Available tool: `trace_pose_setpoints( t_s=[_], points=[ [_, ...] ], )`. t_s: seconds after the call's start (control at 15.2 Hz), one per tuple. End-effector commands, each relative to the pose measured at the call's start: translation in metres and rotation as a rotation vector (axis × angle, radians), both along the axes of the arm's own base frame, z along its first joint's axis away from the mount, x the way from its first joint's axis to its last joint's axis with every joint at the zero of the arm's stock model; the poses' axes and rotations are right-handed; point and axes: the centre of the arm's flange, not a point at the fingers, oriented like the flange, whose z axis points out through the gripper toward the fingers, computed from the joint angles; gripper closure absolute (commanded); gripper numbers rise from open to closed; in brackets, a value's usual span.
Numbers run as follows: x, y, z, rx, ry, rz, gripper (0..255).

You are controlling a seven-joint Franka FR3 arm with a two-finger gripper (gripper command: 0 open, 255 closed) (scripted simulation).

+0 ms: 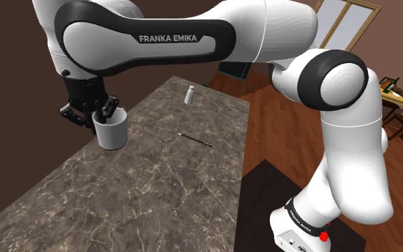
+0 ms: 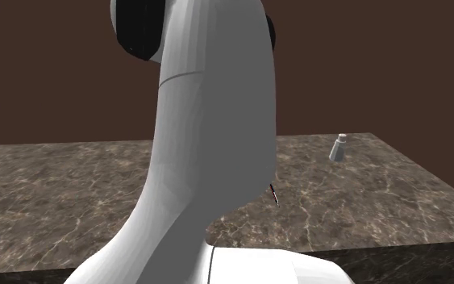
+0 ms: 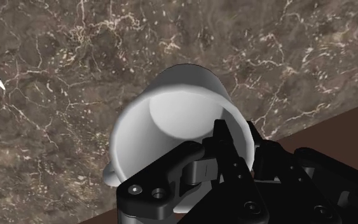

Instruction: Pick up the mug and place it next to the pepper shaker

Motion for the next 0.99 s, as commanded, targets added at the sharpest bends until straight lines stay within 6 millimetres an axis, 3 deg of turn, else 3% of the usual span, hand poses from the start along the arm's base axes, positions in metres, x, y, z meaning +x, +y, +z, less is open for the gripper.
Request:
trace_pose_setpoints(
  t_s=[0.0, 0.66, 0.92],
  points=[
    [-0.001, 0.000, 0.011, 0.000, 0.000, 0.000, 255],
    [-0.001, 0.000, 0.059, 0.000, 0.000, 0.000, 255],
    [0.014, -0.051, 0.059, 0.000, 0.000, 0.000, 255]
  ],
)
